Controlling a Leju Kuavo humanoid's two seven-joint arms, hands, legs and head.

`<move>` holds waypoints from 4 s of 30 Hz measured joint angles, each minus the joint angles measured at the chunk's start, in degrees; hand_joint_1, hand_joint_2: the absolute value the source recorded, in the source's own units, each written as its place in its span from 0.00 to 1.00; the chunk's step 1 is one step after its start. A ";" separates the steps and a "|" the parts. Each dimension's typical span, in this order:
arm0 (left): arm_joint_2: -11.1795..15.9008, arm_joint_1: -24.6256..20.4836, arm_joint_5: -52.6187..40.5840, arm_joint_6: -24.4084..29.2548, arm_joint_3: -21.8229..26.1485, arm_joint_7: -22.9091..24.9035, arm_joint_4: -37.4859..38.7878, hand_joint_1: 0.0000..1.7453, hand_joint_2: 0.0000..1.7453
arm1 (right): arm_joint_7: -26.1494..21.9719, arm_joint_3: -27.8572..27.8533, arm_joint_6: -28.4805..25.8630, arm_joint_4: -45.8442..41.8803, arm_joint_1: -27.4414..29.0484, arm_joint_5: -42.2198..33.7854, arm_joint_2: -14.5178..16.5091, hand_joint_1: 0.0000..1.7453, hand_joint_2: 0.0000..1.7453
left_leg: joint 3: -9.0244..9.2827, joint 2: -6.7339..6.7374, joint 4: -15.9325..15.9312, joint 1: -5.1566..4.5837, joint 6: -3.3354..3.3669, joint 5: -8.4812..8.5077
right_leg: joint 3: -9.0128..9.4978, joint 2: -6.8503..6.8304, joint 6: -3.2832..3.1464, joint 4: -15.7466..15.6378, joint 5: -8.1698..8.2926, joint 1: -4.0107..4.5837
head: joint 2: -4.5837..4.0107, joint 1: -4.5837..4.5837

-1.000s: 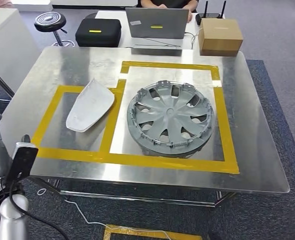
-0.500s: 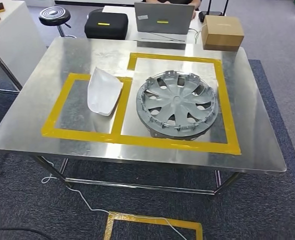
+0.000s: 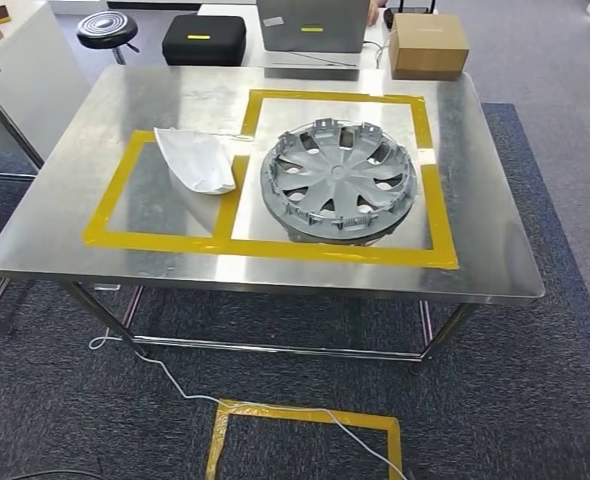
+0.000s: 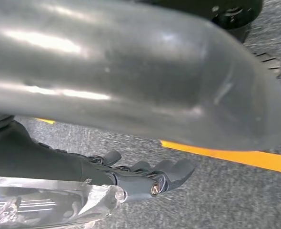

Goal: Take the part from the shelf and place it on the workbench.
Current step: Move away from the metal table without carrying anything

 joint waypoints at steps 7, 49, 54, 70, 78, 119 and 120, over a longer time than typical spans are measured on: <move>2.08 -0.55 -2.26 -1.27 3.24 2.34 13.92 0.00 0.00 | 0.26 -0.13 0.45 -0.05 0.27 0.55 -0.04 0.00 0.00 | 5.84 0.05 -10.40 -0.15 3.11 0.09 | -2.54 0.06 2.26 2.13 0.56 -0.25 | -0.01 -0.05; 0.24 2.82 -2.54 -6.52 10.36 14.44 31.33 0.00 0.00 | 1.16 -0.44 1.74 -0.07 -0.35 0.82 -0.57 0.00 0.00 | -1.53 0.20 -10.27 -0.93 3.20 7.08 | 10.18 -0.10 1.60 0.22 -7.66 0.37 | -0.01 0.21; 0.32 2.91 -2.96 -6.55 10.62 13.89 31.35 0.00 0.00 | 1.16 -0.68 1.78 -0.05 -0.25 0.84 -0.55 0.00 0.00 | -4.05 0.09 -6.53 -0.81 1.62 4.01 | 8.40 -0.33 -0.05 -0.98 -5.92 0.19 | -0.01 0.00; 0.25 2.43 -3.78 -6.55 11.46 12.74 31.39 0.00 0.00 | 0.74 -1.20 1.84 -0.05 -0.03 0.89 -0.57 0.00 0.00 | 2.54 0.23 -10.36 -0.70 4.38 3.34 | -1.54 -0.21 2.50 7.48 -7.14 0.51 | -0.01 0.26; 0.23 2.34 -3.95 -6.56 11.48 12.63 31.39 0.00 0.00 | 0.58 -1.26 1.84 -0.05 -0.52 0.87 -0.57 0.00 0.00 | -2.68 0.18 -10.22 -0.83 3.72 8.21 | 8.74 -0.15 2.24 3.48 -7.56 0.54 | 0.00 0.36; -0.60 2.67 -3.60 -8.18 13.00 13.13 31.50 0.00 0.00 | 0.19 -1.66 2.50 0.02 0.14 1.57 -0.46 0.00 0.00 | -6.91 -0.91 4.82 -0.59 0.49 -2.67 | 6.61 -1.61 -0.94 -1.44 -4.20 0.17 | 0.00 -0.47; -0.60 2.73 -3.60 -8.20 13.01 13.23 31.50 0.00 0.00 | 0.21 -1.66 2.50 0.02 0.17 1.58 -0.46 0.00 0.00 | -6.19 -0.72 4.60 -0.48 0.31 -1.98 | 6.27 -2.26 -0.83 -1.34 -4.02 0.13 | 0.00 -0.49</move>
